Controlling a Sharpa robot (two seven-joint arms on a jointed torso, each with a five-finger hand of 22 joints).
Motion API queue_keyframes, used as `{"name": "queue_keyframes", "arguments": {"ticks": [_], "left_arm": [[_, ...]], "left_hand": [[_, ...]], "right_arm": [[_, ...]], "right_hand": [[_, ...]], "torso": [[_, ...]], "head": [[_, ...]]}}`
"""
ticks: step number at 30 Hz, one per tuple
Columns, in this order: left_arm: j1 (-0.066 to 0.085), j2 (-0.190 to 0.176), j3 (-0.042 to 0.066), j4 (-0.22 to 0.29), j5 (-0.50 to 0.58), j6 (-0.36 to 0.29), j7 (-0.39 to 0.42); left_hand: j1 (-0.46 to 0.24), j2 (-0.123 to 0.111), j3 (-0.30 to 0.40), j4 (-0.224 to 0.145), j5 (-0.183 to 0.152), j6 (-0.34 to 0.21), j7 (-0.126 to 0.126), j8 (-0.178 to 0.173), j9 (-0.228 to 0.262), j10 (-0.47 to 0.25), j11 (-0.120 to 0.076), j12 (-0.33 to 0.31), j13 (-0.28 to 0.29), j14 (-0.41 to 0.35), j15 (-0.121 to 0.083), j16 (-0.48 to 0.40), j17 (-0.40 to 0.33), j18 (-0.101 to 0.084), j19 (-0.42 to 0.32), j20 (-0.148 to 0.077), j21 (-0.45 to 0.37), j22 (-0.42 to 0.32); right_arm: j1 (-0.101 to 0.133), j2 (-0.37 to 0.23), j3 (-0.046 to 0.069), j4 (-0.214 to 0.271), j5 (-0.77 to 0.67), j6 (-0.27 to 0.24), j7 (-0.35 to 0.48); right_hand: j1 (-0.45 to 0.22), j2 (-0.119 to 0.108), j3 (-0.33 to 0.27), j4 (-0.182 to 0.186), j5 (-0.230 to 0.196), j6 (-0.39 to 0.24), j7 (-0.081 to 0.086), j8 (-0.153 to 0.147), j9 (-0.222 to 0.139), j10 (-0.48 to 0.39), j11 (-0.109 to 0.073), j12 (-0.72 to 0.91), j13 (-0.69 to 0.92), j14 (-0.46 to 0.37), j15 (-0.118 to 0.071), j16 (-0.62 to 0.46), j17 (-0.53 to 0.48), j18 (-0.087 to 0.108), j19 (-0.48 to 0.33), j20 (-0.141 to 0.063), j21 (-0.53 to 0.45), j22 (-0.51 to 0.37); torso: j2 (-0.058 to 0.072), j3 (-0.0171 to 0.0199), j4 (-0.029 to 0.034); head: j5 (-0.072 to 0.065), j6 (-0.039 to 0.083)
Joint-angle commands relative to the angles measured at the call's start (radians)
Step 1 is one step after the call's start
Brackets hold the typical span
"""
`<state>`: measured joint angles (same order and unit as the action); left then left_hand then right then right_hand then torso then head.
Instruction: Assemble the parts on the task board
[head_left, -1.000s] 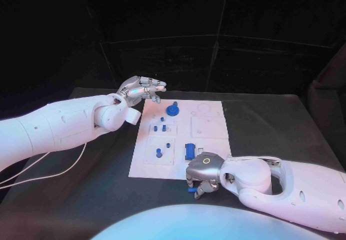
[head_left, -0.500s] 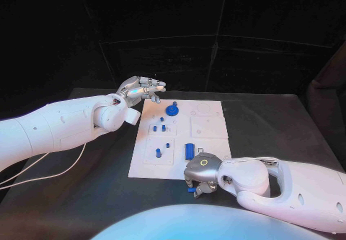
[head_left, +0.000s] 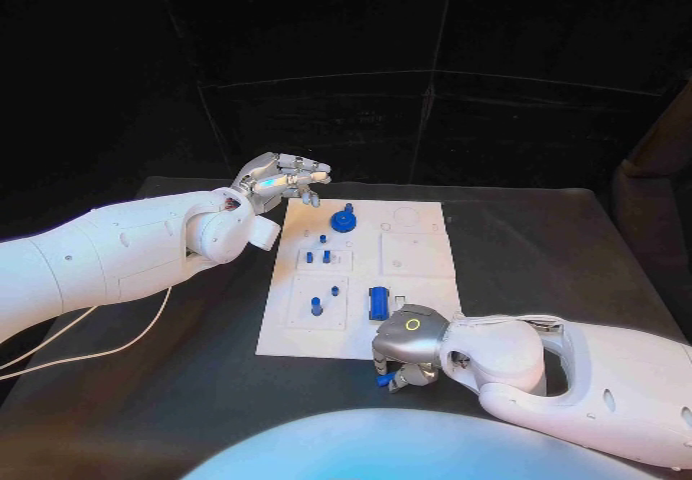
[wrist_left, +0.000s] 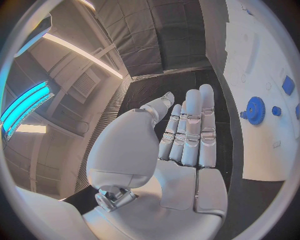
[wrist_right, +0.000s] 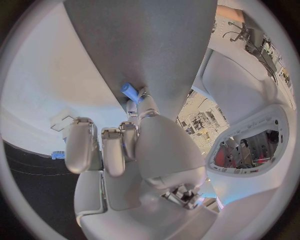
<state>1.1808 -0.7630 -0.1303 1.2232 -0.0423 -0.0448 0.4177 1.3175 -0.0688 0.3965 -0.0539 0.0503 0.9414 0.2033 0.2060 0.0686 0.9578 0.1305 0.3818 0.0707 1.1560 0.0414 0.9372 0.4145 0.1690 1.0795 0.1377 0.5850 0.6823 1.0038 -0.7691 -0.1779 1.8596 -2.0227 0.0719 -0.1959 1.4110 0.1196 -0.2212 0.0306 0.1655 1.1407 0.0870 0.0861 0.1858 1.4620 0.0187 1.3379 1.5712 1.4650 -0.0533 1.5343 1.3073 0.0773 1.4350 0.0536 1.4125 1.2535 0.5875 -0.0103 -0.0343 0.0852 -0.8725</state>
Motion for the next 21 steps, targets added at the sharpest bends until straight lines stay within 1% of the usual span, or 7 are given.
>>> {"name": "queue_keyframes", "arguments": {"ticks": [1, 3, 8, 12, 15, 18, 21], "left_arm": [[0.002, -0.002, 0.001, 0.003, 0.003, 0.008, 0.006], [0.002, -0.003, 0.001, 0.004, 0.003, 0.008, 0.007], [0.002, -0.004, 0.001, 0.004, 0.003, 0.007, 0.007], [0.002, -0.005, 0.001, 0.005, 0.003, 0.007, 0.006], [0.002, -0.005, 0.001, 0.004, 0.003, 0.007, 0.006], [0.002, -0.006, 0.001, 0.004, 0.003, 0.008, 0.006], [0.002, -0.006, 0.001, 0.004, 0.003, 0.008, 0.006]], "left_hand": [[0.000, 0.003, 0.002, -0.006, 0.006, -0.006, -0.001, 0.007, 0.001, -0.008, 0.000, 0.004, -0.001, -0.008, 0.002, 0.003, -0.002, 0.014, 0.000, 0.005, -0.007, -0.001], [0.000, 0.003, 0.002, -0.006, 0.006, -0.006, -0.001, 0.007, 0.001, -0.008, 0.000, 0.004, -0.001, -0.008, 0.002, 0.003, -0.002, 0.014, 0.000, 0.005, -0.007, -0.001], [0.002, 0.003, 0.002, -0.007, 0.006, -0.007, -0.001, 0.008, 0.001, -0.009, 0.000, 0.004, -0.001, -0.008, 0.002, 0.004, -0.002, 0.014, 0.000, 0.005, -0.007, -0.001], [0.002, 0.003, 0.002, -0.007, 0.006, -0.007, -0.001, 0.008, 0.001, -0.009, 0.000, 0.004, -0.001, -0.008, 0.002, 0.004, -0.002, 0.014, 0.000, 0.005, -0.007, -0.001], [0.002, 0.003, 0.002, -0.007, 0.006, -0.007, -0.001, 0.008, 0.001, -0.009, 0.000, 0.004, -0.001, -0.008, 0.002, 0.004, -0.002, 0.014, 0.000, 0.005, -0.007, -0.001], [0.002, 0.003, 0.002, -0.007, 0.006, -0.007, -0.001, 0.008, 0.001, -0.009, 0.000, 0.004, -0.001, -0.008, 0.002, 0.004, -0.002, 0.014, 0.000, 0.005, -0.007, -0.001], [0.002, 0.003, 0.002, -0.007, 0.006, -0.007, -0.001, 0.008, 0.001, -0.009, 0.000, 0.004, -0.001, -0.008, 0.002, 0.004, -0.002, 0.014, 0.000, 0.005, -0.007, -0.001]], "right_arm": [[-0.003, -0.011, -0.006, 0.000, -0.004, -0.036, -0.023], [-0.003, -0.016, -0.006, 0.003, -0.003, -0.059, -0.024], [-0.004, -0.027, -0.006, 0.011, 0.006, -0.107, -0.017], [-0.003, -0.039, -0.006, 0.020, 0.021, -0.158, 0.003], [-0.003, -0.048, -0.005, 0.027, 0.036, -0.196, 0.023], [-0.003, -0.059, -0.005, 0.033, 0.053, -0.233, 0.042], [-0.003, -0.075, -0.005, 0.041, 0.078, -0.268, 0.057]], "right_hand": [[0.053, 0.045, 0.003, 0.001, -0.031, 0.012, -0.002, 0.002, -0.002, 0.019, -0.015, -0.006, -0.143, 0.093, -0.009, 0.005, 0.205, -0.013, 0.002, -0.007, 0.002, 0.003], [0.052, 0.039, 0.002, 0.002, -0.043, 0.014, -0.002, 0.001, -0.003, 0.020, -0.015, -0.005, -0.142, 0.093, -0.010, 0.005, 0.206, -0.013, 0.002, -0.008, 0.003, 0.004], [0.050, 0.030, 0.001, 0.005, -0.055, 0.017, -0.003, 0.000, -0.005, 0.022, -0.015, -0.002, -0.141, 0.093, -0.010, 0.006, 0.208, -0.014, 0.005, -0.009, 0.006, 0.011], [0.053, 0.022, 0.011, 0.012, -0.083, 0.021, -0.004, -0.002, -0.008, 0.023, -0.017, -0.001, -0.140, 0.094, -0.012, 0.007, 0.210, -0.016, 0.008, -0.010, 0.009, 0.017], [0.053, 0.015, 0.016, 0.017, -0.090, 0.023, -0.004, -0.003, -0.010, 0.023, -0.017, 0.000, -0.139, 0.094, -0.012, 0.008, 0.211, -0.017, 0.011, -0.011, 0.012, 0.023], [0.055, 0.009, 0.023, 0.021, -0.092, 0.025, -0.005, -0.004, -0.011, 0.023, -0.018, 0.001, -0.139, 0.094, -0.012, 0.008, 0.211, -0.018, 0.014, -0.011, 0.016, 0.030], [0.057, -0.004, 0.036, 0.033, -0.097, 0.027, -0.005, -0.005, -0.014, 0.024, -0.018, 0.001, -0.139, 0.094, -0.013, 0.009, 0.213, -0.019, 0.016, -0.012, 0.018, 0.035]], "torso": [[0.001, 0.0002, 0.0001], [0.002, -0.0006, 0.0008], [0.002, 0.0000, 0.0000], [0.002, 0.0001, 0.0004], [0.001, 0.0001, -0.0005], [0.001, -0.0011, 0.0006], [0.001, -0.0003, 0.0005]], "head": [[0.000, 0.000], [-0.001, 0.000], [0.001, 0.000], [0.001, 0.000], [0.000, 0.000], [-0.003, 0.000], [-0.002, 0.000]]}}
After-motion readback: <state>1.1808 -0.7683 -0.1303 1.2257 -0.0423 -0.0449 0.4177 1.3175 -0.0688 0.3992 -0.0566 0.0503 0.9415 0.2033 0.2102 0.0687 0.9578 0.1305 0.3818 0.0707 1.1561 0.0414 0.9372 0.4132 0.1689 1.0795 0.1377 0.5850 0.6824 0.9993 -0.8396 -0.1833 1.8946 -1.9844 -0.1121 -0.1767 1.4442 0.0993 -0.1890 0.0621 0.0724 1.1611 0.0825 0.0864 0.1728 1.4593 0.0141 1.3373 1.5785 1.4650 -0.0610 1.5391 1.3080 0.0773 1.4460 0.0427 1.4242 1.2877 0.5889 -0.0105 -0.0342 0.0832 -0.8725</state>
